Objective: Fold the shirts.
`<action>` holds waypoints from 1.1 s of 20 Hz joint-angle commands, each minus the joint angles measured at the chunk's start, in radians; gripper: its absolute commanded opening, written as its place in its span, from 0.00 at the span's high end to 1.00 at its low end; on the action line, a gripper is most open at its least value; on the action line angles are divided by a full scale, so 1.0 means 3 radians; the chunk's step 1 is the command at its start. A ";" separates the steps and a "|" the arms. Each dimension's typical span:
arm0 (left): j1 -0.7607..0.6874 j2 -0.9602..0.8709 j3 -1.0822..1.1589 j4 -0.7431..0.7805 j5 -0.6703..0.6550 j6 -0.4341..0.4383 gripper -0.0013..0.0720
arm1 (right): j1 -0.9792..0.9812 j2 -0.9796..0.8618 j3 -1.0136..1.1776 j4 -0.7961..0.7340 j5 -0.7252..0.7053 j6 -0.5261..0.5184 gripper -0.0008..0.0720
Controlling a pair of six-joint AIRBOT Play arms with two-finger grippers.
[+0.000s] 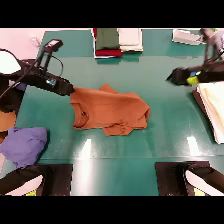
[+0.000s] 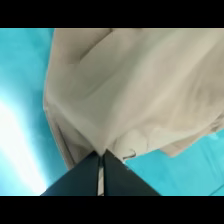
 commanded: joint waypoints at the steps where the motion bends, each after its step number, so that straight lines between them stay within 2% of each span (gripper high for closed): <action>1: 0.0064 0.0070 0.0037 0.0103 -0.0019 -0.0048 0.95 | 0.0032 -0.0360 -0.0436 0.0331 0.0038 -0.0011 0.25; 4: 0.0064 0.0070 0.0037 0.0103 -0.0020 -0.0047 0.95 | 0.0253 -0.0785 -0.0487 0.0495 -0.0041 -0.0149 0.25; 8: 0.0064 0.0070 0.0037 0.0103 -0.0022 -0.0047 0.95 | 0.0587 -0.1204 -0.0298 0.0488 -0.0132 -0.0153 0.26; 9: 0.0064 0.0070 0.0037 0.0103 -0.0023 -0.0047 0.95 | 0.0646 -0.1274 -0.0248 0.0479 -0.0174 -0.0154 0.28; 10: 0.0064 0.0070 0.0037 0.0103 -0.0023 -0.0047 0.95 | 0.0685 -0.1328 -0.0209 0.0476 -0.0202 -0.0193 0.47; 11: 0.0064 0.0070 0.0037 0.0104 -0.0017 -0.0046 0.95 | 0.0718 -0.1368 -0.0164 0.0453 -0.0220 -0.0268 0.82; 12: 0.0064 0.0071 0.0037 0.0113 0.0004 -0.0046 0.95 | 0.0729 -0.1383 -0.0117 0.0450 -0.0221 -0.0334 0.97; 16: 0.0064 0.0164 0.0462 0.0334 0.0022 -0.0047 0.95 | 0.0603 -0.1129 0.0426 0.0451 -0.0078 -0.0375 0.97; 22: 0.0064 0.0537 0.1886 0.0315 0.0011 -0.0047 0.95 | 0.0354 -0.0109 0.1556 0.0455 -0.0046 -0.0375 0.97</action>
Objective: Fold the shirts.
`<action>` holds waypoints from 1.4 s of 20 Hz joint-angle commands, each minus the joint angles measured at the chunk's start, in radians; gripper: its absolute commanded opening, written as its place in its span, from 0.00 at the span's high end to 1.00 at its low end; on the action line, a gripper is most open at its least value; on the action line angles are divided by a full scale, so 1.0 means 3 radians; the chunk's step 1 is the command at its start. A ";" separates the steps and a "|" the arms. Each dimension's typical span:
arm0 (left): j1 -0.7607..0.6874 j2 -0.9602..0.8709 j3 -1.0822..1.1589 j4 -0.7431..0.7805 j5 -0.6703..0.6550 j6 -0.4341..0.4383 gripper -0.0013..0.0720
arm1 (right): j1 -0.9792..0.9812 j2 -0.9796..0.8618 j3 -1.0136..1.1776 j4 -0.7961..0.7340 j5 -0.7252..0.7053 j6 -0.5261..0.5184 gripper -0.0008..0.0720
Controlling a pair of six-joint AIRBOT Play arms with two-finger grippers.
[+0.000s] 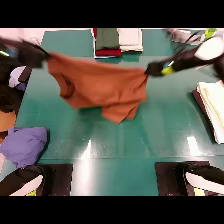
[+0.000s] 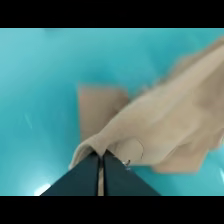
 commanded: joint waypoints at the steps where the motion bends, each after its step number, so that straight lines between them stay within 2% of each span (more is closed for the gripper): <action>1: 0.0001 0.0201 0.0738 -0.0027 0.0028 0.0000 0.95 | -0.0130 0.0579 0.0590 0.0001 0.0032 -0.0010 0.97; 6: 0.0001 0.0314 0.1325 -0.0136 0.0183 -0.0001 0.95 | -0.0298 0.1068 0.1110 0.0000 0.0158 -0.0008 0.97; 12: 0.0001 0.0219 0.1306 -0.0186 0.0381 0.0005 0.95 | -0.0551 0.1132 0.1200 0.0011 0.0340 0.0141 0.97; 17: 0.0001 -0.0263 0.0529 0.0057 0.0254 0.0003 0.95 | -0.0547 0.0470 0.1194 0.0008 0.0835 0.0280 0.97; 22: 0.0001 -0.1305 -0.0022 0.0120 0.0174 0.0039 0.95 | -0.0158 -0.0581 0.1188 -0.0196 0.1026 0.0309 0.97; 24: 0.0001 -0.1715 -0.0031 0.0151 0.0183 0.0038 0.95 | 0.0076 -0.0916 0.1001 -0.0211 0.0891 0.0308 0.97; 28: 0.0001 -0.2172 -0.0031 0.0169 0.0379 0.0037 0.95 | 0.0337 -0.1339 0.0551 -0.0256 0.0286 0.0306 0.97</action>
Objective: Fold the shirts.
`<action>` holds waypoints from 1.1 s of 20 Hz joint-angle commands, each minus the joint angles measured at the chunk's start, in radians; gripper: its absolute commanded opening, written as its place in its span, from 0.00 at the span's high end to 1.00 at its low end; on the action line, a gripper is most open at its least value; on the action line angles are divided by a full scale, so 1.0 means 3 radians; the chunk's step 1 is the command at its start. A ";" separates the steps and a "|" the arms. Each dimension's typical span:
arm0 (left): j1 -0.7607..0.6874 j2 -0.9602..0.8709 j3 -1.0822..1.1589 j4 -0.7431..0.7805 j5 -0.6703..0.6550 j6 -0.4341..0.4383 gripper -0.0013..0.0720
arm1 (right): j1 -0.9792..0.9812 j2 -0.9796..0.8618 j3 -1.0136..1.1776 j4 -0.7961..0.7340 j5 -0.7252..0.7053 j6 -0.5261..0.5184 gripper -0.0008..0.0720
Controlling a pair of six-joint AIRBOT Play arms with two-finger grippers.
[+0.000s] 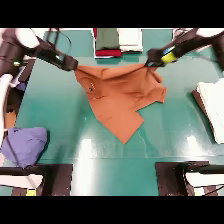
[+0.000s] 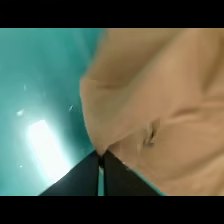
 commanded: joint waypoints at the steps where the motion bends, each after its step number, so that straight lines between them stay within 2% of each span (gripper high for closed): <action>1: -0.0001 -0.0389 -0.0041 0.0031 0.0121 0.0005 0.95 | 0.0209 -0.0413 -0.0280 -0.0031 -0.0434 0.0006 0.97; 4: 0.0000 -0.0395 -0.0006 0.0100 0.0092 -0.0006 0.93 | 0.0192 -0.0482 -0.0284 -0.0028 -0.0553 0.0005 0.96; 5: 0.0006 -0.0394 0.0025 0.0120 0.0033 -0.0038 0.55 | 0.0164 -0.0479 -0.0249 -0.0025 -0.0570 0.0005 0.84; 6: 0.0022 -0.0393 0.0080 0.0146 -0.0070 -0.0149 0.20 | 0.0123 -0.0479 -0.0174 -0.0025 -0.0546 0.0005 0.46; 7: 0.0052 -0.0393 0.0148 0.0148 -0.0226 -0.0249 0.24 | 0.0079 -0.0479 -0.0071 -0.0025 -0.0470 0.0005 0.27; 10: 0.0150 -0.0290 0.0165 0.0158 -0.0790 -0.0504 0.25 | -0.0108 -0.0393 0.0225 -0.0039 -0.0078 0.0005 0.29; 12: 0.0104 -0.0075 -0.0172 0.0179 -0.0841 -0.0610 0.25 | -0.0230 -0.0226 0.0215 -0.0038 0.0013 0.0005 0.29; 18: -0.0439 0.0427 -0.1677 0.0103 -0.0231 -0.1109 0.25 | -0.0462 0.0493 -0.0498 -0.0033 -0.0313 0.0005 0.29; 22: -0.0809 0.0421 -0.2069 -0.0268 0.0324 -0.1292 0.21 | -0.0521 0.0791 -0.0980 -0.0031 -0.0567 0.0005 0.29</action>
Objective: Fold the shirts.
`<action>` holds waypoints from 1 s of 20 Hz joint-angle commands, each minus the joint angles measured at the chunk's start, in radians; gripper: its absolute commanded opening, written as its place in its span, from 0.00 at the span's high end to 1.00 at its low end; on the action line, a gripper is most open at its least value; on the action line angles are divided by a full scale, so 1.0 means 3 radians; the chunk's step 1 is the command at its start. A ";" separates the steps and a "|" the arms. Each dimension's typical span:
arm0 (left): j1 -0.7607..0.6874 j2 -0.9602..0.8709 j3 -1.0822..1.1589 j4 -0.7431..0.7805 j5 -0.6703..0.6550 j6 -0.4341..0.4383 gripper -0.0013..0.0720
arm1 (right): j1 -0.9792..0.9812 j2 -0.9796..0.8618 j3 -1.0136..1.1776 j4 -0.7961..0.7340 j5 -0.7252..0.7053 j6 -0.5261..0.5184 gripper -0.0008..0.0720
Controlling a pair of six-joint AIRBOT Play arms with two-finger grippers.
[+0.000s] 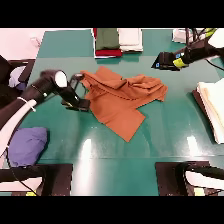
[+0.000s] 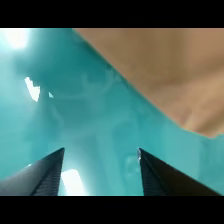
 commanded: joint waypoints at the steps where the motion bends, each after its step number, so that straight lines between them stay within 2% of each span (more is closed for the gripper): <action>1: -0.0326 0.0034 -0.0356 -0.0239 0.0512 -0.0253 0.21 | -0.0051 0.0259 -0.0402 0.0003 -0.0228 0.0000 0.29; 4: -0.0518 -0.0056 -0.0356 -0.0252 0.0725 -0.0332 0.21 | -0.0051 0.0300 -0.0546 0.0008 -0.0230 0.0000 0.29; 7: -0.0576 -0.0235 -0.0356 -0.0538 0.0825 -0.0329 0.21 | -0.0051 0.0300 -0.0610 0.0031 -0.0231 0.0001 0.29; 10: -0.0576 -0.0301 -0.0356 -0.0710 0.1156 -0.0329 0.21 | -0.0047 0.0299 -0.0624 0.0029 -0.0231 0.0001 0.29; 11: -0.0576 -0.0301 -0.0354 -0.0738 0.1218 -0.0326 0.33 | -0.0048 0.0299 -0.0624 0.0029 -0.0231 0.0001 0.29; 12: -0.0575 -0.0300 -0.0354 -0.0739 0.1246 -0.0300 0.58 | -0.0051 0.0299 -0.0624 0.0028 -0.0230 0.0001 0.29; 13: -0.0570 -0.0294 -0.0354 -0.0726 0.1242 -0.0262 0.88 | -0.0051 0.0301 -0.0624 0.0028 -0.0217 0.0001 0.29; 14: -0.0537 -0.0266 -0.0354 -0.0722 0.1205 -0.0189 0.95 | -0.0052 0.0308 -0.0624 0.0011 -0.0183 0.0000 0.29; 18: -0.0055 0.0224 -0.0354 -0.0326 0.0969 -0.0163 0.95 | -0.0238 0.0351 -0.0679 -0.0215 0.0216 -0.0001 0.29; 20: 0.0237 0.0584 -0.0354 -0.0122 0.0884 -0.0104 0.95 | -0.0385 0.0423 -0.0932 -0.0340 0.0237 0.0001 0.29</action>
